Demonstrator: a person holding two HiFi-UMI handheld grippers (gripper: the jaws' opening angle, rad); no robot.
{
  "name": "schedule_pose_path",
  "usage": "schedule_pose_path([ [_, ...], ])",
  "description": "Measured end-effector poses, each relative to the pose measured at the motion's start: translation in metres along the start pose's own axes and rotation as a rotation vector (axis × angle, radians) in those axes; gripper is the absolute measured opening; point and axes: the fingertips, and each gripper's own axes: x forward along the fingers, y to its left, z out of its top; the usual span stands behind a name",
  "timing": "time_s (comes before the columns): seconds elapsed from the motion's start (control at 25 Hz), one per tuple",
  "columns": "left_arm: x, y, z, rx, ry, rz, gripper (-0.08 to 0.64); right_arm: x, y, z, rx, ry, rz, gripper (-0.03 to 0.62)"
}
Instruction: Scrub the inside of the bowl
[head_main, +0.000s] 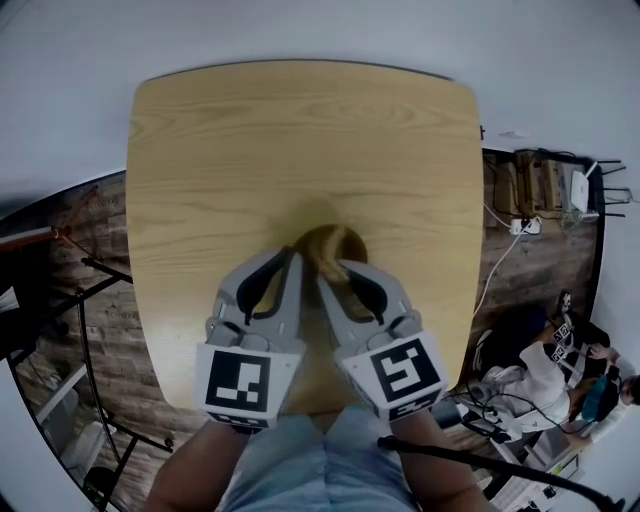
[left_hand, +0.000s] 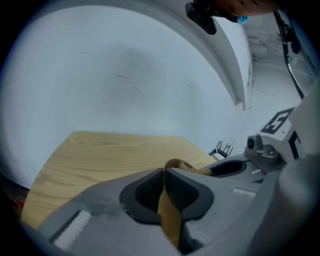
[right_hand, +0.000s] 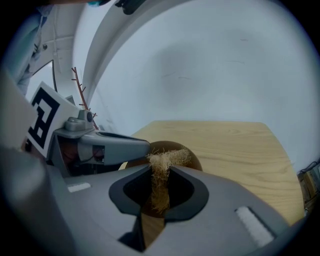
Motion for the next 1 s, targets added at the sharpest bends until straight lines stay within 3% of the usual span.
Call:
schedule_pose_path([
  [0.4,0.000,-0.016,0.009,0.093,-0.016,-0.035,0.035,0.007,0.016,-0.011,0.005,0.045,0.143,0.061],
  [1.0,-0.004,-0.009,0.006,0.118,0.002,0.005,0.035,-0.012,0.047,-0.031,0.095,0.046,0.368,0.058],
])
